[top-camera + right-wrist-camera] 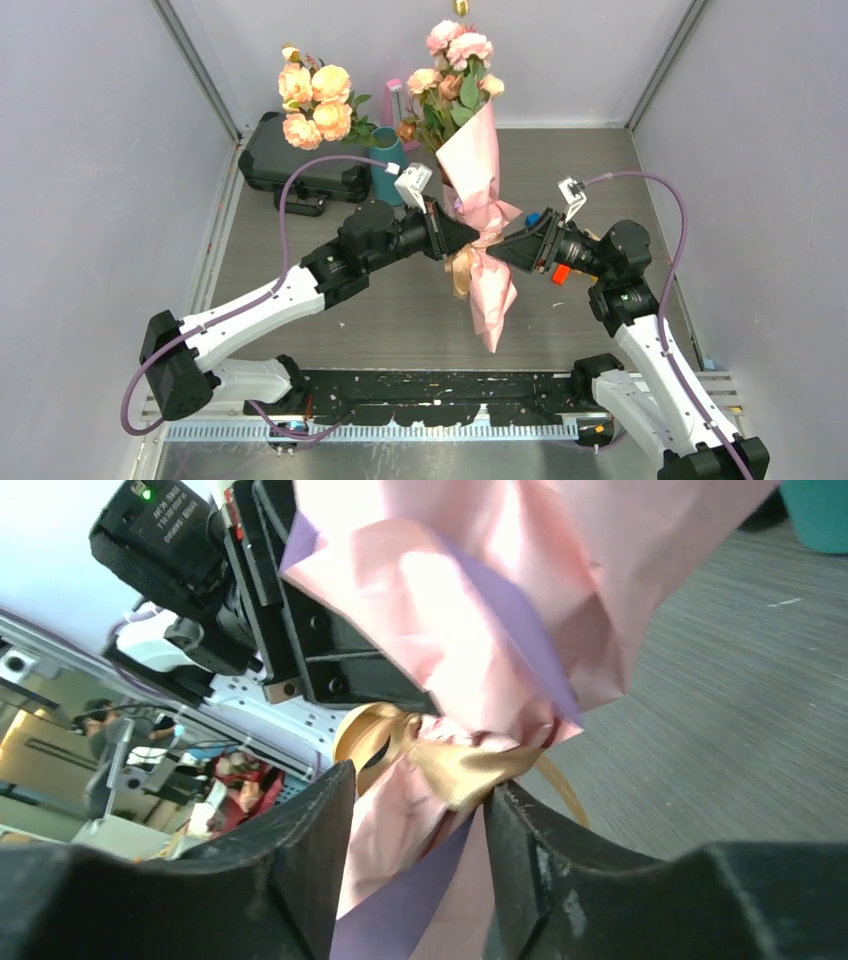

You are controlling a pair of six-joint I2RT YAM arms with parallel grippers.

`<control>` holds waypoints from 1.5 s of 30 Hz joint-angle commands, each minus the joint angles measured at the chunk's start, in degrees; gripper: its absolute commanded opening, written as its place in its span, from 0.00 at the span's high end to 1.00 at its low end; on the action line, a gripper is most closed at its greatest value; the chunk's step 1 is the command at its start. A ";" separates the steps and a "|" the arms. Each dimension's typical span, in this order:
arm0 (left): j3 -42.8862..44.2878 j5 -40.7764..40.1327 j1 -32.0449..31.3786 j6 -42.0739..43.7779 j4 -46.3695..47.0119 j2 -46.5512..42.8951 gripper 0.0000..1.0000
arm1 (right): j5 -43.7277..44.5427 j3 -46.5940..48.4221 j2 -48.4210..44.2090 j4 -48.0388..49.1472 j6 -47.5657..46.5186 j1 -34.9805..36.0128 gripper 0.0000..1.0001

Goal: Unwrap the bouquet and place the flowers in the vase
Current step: Place the fake flower at the center of the board.

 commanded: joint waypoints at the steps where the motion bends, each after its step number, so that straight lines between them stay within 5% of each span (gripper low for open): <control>1: -0.83 -1.80 2.32 6.34 -4.14 -1.39 1.00 | 4.86 0.23 -2.70 -7.48 -7.14 0.20 0.42; 17: 5.11 -0.20 4.01 29.43 -26.28 12.94 1.00 | 21.84 -2.66 -10.34 -26.79 -15.49 0.19 0.37; 24: 2.88 -5.80 0.78 34.01 -26.41 15.52 1.00 | 32.95 -2.52 -9.76 -32.98 -16.54 0.18 0.36; 34: 5.21 -19.35 -7.03 32.80 -30.99 24.29 1.00 | 43.19 -1.27 -1.73 -38.38 -13.88 0.23 0.36; 40: 5.85 -16.63 -7.67 30.04 -29.97 25.81 1.00 | 44.43 -2.57 -1.35 -38.31 -11.17 0.18 0.33; 42: 6.41 -15.15 -7.70 29.38 -30.29 25.85 0.93 | 43.39 -2.71 -1.27 -38.57 -11.16 0.18 0.32; 45: 7.95 -13.79 -7.65 28.26 -32.30 25.21 0.68 | 41.77 -2.95 -1.58 -38.83 -11.31 0.18 0.32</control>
